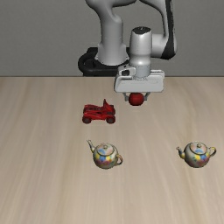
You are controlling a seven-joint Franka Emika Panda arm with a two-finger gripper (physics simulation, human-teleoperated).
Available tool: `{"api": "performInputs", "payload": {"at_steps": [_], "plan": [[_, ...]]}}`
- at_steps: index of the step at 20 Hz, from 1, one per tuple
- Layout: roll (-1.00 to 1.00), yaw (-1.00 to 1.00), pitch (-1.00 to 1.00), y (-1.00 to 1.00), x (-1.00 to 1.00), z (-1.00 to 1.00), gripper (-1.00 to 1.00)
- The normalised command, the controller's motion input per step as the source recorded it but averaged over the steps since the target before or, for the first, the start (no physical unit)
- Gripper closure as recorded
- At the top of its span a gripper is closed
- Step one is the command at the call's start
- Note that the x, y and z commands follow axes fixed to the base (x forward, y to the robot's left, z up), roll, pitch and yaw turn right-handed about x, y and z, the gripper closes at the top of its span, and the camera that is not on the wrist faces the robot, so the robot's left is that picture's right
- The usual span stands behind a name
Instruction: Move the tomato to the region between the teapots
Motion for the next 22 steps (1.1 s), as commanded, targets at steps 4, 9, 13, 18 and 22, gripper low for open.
{"api": "performInputs", "payload": {"at_steps": [4,9,13,18,22], "plan": [[0.0,0.0,0.0,0.0,1.0,0.0,1.0],[0.0,0.0,0.0,-0.4,0.6,0.0,1.0],[0.0,0.0,0.0,0.0,1.0,0.0,1.0],[0.0,0.0,0.0,0.0,1.0,0.0,1.0],[0.0,0.0,0.0,0.0,1.0,0.0,1.0]]}}
